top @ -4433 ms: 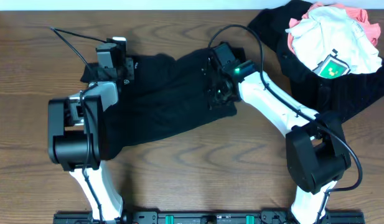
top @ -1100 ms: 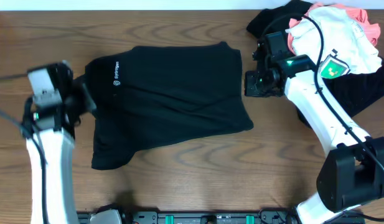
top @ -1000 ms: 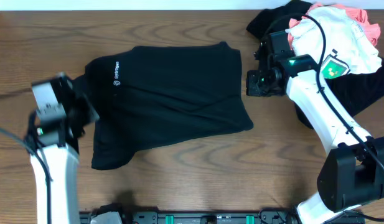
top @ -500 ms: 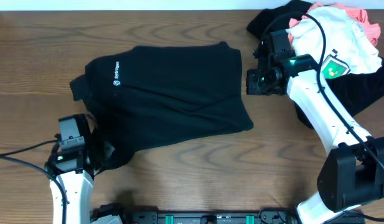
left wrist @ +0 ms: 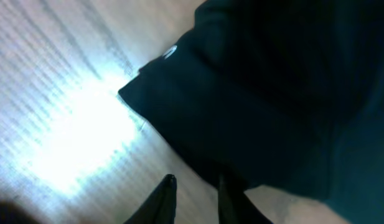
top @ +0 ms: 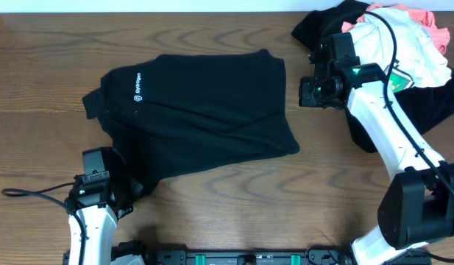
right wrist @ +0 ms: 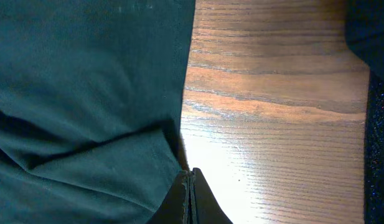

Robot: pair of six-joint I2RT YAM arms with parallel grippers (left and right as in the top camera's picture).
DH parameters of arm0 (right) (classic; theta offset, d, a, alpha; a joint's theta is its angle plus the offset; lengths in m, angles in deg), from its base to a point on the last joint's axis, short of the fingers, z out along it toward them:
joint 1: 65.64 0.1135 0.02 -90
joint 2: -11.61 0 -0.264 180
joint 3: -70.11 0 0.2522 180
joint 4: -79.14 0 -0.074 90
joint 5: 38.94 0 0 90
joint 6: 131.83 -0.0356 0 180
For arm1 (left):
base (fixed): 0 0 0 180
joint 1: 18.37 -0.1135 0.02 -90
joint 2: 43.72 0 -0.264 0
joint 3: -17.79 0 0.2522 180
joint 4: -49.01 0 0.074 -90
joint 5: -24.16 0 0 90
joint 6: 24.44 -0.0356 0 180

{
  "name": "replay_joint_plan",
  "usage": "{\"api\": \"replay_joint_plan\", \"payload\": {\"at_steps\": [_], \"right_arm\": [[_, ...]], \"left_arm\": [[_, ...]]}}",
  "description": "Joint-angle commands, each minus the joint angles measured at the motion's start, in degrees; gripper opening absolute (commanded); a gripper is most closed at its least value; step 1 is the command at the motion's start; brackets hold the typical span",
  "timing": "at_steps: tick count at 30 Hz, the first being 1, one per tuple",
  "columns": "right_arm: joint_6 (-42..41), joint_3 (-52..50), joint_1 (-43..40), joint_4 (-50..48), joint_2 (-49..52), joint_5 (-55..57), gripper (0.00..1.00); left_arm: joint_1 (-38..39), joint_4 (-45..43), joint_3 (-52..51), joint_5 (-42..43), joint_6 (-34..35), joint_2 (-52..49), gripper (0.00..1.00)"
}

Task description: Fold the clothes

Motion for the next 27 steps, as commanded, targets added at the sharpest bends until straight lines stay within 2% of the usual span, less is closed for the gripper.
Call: {"api": "replay_joint_plan", "payload": {"at_steps": [1, 7, 12, 13, 14, 15, 27], "right_arm": [[1.3, 0.1, -0.5, -0.2, 0.3, -0.2, 0.02], [1.3, 0.1, -0.5, -0.2, 0.3, -0.2, 0.01], [1.3, 0.1, -0.6, -0.2, 0.3, -0.2, 0.01], [1.3, 0.1, -0.6, -0.2, 0.3, -0.2, 0.01], [1.3, 0.1, -0.6, -0.2, 0.3, -0.2, 0.01], [1.3, 0.1, -0.6, -0.2, 0.3, -0.2, 0.01], [1.3, 0.1, -0.6, 0.0, 0.3, -0.2, 0.01]], "left_arm": [[0.2, -2.3, -1.0, -0.3, 1.0, 0.4, 0.28], [0.2, -6.8, -1.7, -0.3, 1.1, 0.1, 0.41], [0.2, -7.6, -2.9, -0.3, 1.9, -1.9, 0.44], [0.2, -8.2, -3.2, -0.3, 1.9, -2.5, 0.47], [0.2, -9.0, -3.6, -0.3, 1.9, -3.1, 0.55], [0.2, -9.9, -4.0, -0.3, 2.1, -3.6, 0.59], [0.2, -19.5, -4.8, -0.5, 3.0, -10.6, 0.62]]}}
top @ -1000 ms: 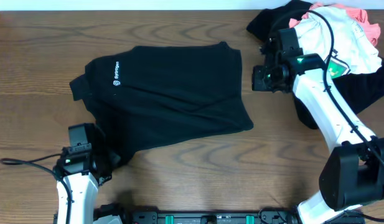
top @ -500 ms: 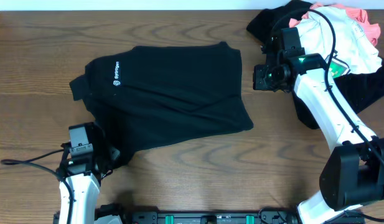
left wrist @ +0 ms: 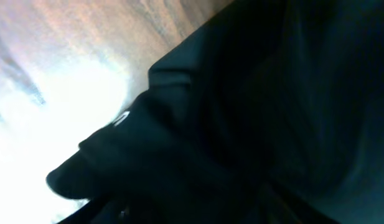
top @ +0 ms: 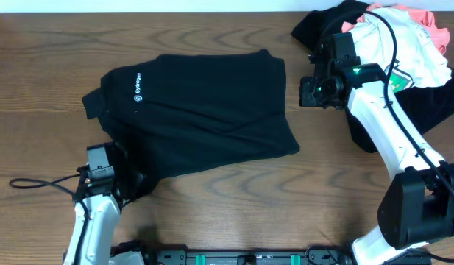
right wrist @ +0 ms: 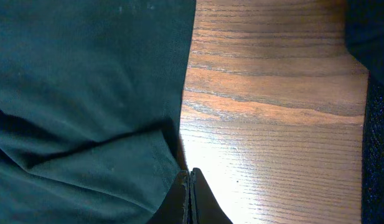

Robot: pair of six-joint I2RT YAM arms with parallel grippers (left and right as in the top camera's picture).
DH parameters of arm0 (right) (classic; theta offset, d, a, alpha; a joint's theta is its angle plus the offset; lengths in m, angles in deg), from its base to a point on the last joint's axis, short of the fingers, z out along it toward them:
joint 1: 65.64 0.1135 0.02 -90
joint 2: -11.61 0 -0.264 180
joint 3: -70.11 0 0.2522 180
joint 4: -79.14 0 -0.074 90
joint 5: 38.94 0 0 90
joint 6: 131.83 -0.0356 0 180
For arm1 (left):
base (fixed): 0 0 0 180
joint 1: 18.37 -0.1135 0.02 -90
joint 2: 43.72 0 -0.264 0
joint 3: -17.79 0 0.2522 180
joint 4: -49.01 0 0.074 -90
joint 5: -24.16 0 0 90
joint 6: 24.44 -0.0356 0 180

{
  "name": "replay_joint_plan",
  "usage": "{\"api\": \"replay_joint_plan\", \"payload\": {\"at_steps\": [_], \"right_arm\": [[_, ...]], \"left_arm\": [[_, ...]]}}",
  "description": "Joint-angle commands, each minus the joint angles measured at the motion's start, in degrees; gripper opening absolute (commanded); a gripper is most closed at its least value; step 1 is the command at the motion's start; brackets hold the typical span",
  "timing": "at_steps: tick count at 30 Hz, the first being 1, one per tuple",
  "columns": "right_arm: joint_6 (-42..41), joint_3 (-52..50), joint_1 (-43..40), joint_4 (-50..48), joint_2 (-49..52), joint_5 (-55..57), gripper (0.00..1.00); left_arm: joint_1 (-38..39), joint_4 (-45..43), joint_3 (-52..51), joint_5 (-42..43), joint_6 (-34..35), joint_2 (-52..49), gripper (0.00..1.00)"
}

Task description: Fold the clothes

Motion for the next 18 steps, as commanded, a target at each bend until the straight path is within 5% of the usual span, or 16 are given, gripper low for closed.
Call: {"api": "replay_joint_plan", "payload": {"at_steps": [1, 7, 18], "right_arm": [[0.6, 0.1, -0.5, 0.0, 0.3, -0.2, 0.01], [0.6, 0.1, -0.5, 0.0, 0.3, -0.2, 0.01], [0.6, 0.1, -0.5, 0.0, 0.3, -0.2, 0.01]], "left_arm": [[0.2, -1.1, -0.3, -0.5, 0.5, -2.8, 0.62], [0.2, -4.6, -0.3, -0.5, 0.5, -6.9, 0.6], [0.2, -5.6, -0.3, -0.2, 0.5, -7.3, 0.11]]}}
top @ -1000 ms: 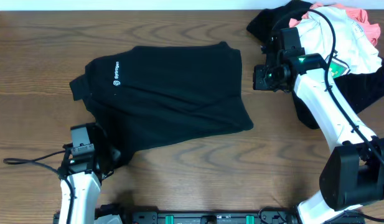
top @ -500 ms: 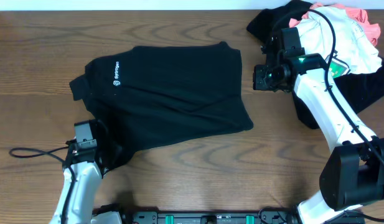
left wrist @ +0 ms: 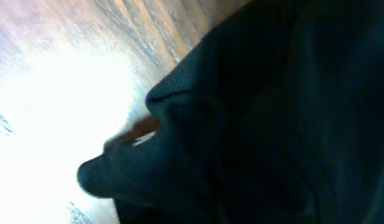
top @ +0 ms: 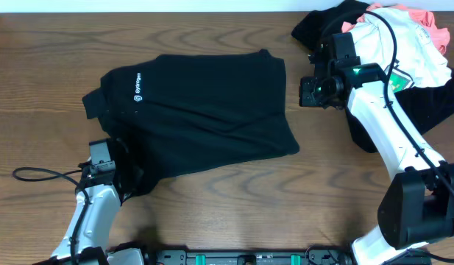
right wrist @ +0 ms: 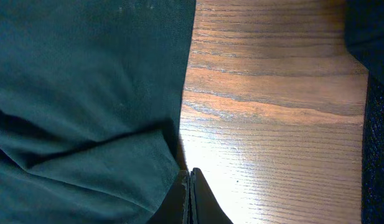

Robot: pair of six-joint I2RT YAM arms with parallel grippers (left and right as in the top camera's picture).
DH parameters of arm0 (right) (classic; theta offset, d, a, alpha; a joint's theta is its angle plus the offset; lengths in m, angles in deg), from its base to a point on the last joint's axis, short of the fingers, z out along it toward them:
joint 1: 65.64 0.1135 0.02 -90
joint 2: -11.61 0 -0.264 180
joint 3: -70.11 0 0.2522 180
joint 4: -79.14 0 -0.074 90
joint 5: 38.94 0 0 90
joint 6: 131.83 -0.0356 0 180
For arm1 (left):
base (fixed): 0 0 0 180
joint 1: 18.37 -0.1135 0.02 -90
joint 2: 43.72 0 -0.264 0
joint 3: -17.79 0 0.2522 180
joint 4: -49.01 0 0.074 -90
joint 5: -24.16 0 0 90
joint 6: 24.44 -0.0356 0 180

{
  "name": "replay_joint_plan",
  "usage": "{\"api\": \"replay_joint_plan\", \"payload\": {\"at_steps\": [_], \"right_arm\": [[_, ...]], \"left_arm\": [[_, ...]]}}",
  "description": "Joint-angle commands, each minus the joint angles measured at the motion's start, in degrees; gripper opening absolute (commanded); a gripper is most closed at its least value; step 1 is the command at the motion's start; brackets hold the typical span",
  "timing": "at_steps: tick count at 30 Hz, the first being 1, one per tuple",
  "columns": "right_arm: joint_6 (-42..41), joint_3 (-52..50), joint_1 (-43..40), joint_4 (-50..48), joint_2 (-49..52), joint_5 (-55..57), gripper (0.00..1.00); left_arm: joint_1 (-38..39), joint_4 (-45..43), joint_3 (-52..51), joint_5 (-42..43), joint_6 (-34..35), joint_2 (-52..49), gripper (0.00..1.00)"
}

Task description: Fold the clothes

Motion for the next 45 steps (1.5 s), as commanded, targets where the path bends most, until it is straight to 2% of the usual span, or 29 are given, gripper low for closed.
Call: {"api": "replay_joint_plan", "payload": {"at_steps": [1, 4, 17, 27, 34, 38, 45], "right_arm": [[0.6, 0.1, -0.5, 0.0, 0.3, -0.2, 0.01], [0.6, 0.1, -0.5, 0.1, 0.3, -0.2, 0.01], [0.6, 0.1, -0.4, 0.9, 0.3, -0.2, 0.01], [0.6, 0.1, -0.3, 3.4, 0.3, -0.2, 0.01], [0.6, 0.1, 0.8, 4.7, 0.3, -0.2, 0.01], [0.6, 0.1, 1.8, 5.2, 0.3, -0.2, 0.01], [2.7, 0.1, 3.4, 5.7, 0.3, -1.8, 0.01]], "left_arm": [[0.2, 0.1, -0.5, 0.5, 0.3, -0.5, 0.09], [0.2, 0.2, -0.5, 0.5, 0.2, 1.0, 0.06], [0.2, -0.3, 2.7, 0.3, -4.0, 16.6, 0.06], [0.2, -0.3, 2.8, 0.3, -4.6, 17.3, 0.06], [0.2, -0.2, 3.0, 0.4, -7.4, 17.7, 0.06], [0.2, -0.2, 4.6, 0.3, -11.7, 18.9, 0.06], [0.2, 1.2, 5.4, 0.3, -13.3, 19.2, 0.06]]}}
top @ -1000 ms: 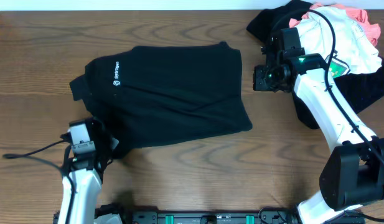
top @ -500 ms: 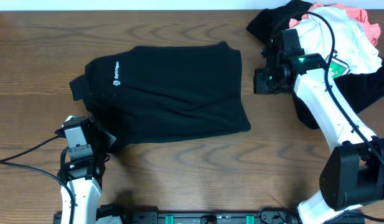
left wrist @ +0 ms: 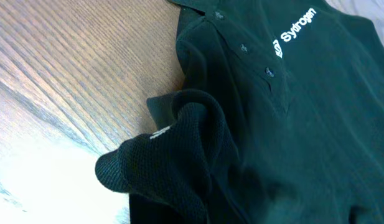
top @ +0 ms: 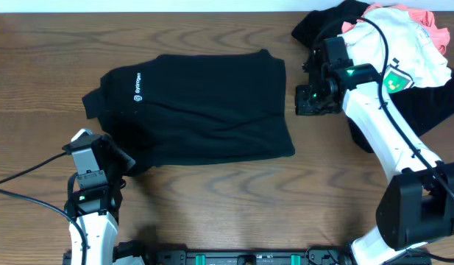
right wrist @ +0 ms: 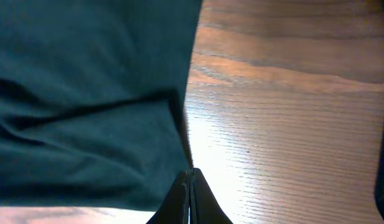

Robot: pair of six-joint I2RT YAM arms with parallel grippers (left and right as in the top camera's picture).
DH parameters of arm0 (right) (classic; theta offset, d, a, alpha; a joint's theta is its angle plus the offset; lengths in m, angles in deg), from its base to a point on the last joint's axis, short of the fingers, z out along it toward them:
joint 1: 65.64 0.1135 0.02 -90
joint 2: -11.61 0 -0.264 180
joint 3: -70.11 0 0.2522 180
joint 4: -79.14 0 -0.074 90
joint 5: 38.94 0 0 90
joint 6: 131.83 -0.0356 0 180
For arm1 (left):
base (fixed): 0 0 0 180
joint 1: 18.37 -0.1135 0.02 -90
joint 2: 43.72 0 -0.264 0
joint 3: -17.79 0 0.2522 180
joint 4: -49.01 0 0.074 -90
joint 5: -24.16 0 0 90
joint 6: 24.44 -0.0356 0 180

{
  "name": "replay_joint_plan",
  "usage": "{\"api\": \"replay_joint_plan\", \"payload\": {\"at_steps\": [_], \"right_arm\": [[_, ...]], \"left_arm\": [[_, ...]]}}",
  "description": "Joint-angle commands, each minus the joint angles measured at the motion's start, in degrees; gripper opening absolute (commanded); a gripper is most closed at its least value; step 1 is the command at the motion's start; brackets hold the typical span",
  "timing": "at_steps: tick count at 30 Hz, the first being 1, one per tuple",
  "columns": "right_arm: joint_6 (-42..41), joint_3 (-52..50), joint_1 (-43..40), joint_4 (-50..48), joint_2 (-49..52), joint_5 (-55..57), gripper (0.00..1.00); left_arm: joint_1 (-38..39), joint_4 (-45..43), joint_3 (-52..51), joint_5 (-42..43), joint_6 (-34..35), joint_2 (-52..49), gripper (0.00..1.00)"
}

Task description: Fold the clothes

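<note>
A black polo shirt (top: 204, 103) with a white chest logo (top: 138, 79) lies spread across the middle of the wooden table (top: 234, 206). My left gripper (top: 115, 160) is at the shirt's front left corner, shut on a bunched sleeve (left wrist: 173, 149). The cloth hides its fingers in the left wrist view. My right gripper (top: 299, 107) is at the shirt's right edge, fingertips (right wrist: 187, 186) pressed together on the hem (right wrist: 182, 124). The shirt's front edge runs nearly straight between the two grippers.
A heap of other clothes sits at the back right corner: a white garment (top: 407, 48), a pink one (top: 425, 15) and black cloth (top: 433, 103) under the right arm. A cable (top: 28, 191) trails from the left arm across the front left.
My left gripper has moved back and up with the shirt's front left corner, so the tail that hung toward the front is gone. My right gripper has shifted slightly forward and left with the hem.
At first my left gripper stood open at the front left beside the shirt's drooping corner, while the right held the right hem. The left then reached into the cloth and closed on it. Now that corner is drawn back and the front edge lies straighter.
</note>
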Motion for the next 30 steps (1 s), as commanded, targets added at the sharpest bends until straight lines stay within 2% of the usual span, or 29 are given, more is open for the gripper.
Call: {"api": "replay_joint_plan", "payload": {"at_steps": [1, 6, 9, 13, 19, 30], "right_arm": [[2.1, 0.1, 1.2, 0.2, 0.3, -1.5, 0.02], [2.4, 0.1, 1.6, 0.5, 0.3, -1.5, 0.09], [2.4, 0.1, 1.5, 3.0, 0.3, -1.5, 0.22], [2.3, -0.4, 1.6, 6.8, 0.4, -1.6, 0.31], [2.3, -6.2, 1.6, 6.4, 0.4, -5.4, 0.3], [4.5, -19.2, 2.0, -8.3, 0.4, -6.1, 0.35]], "left_arm": [[0.2, 0.6, 1.4, -0.3, -2.6, 0.4, 0.06], [0.2, 0.9, 1.4, -0.3, -2.8, 0.4, 0.06], [0.2, 1.6, 1.4, -0.3, -2.8, 0.4, 0.06], [0.2, 2.4, 1.5, -0.3, -2.9, 0.9, 0.06], [0.2, 2.6, 1.5, -0.3, -3.0, 1.6, 0.06], [0.2, 3.4, 1.5, -0.3, -3.0, 1.6, 0.06]]}}
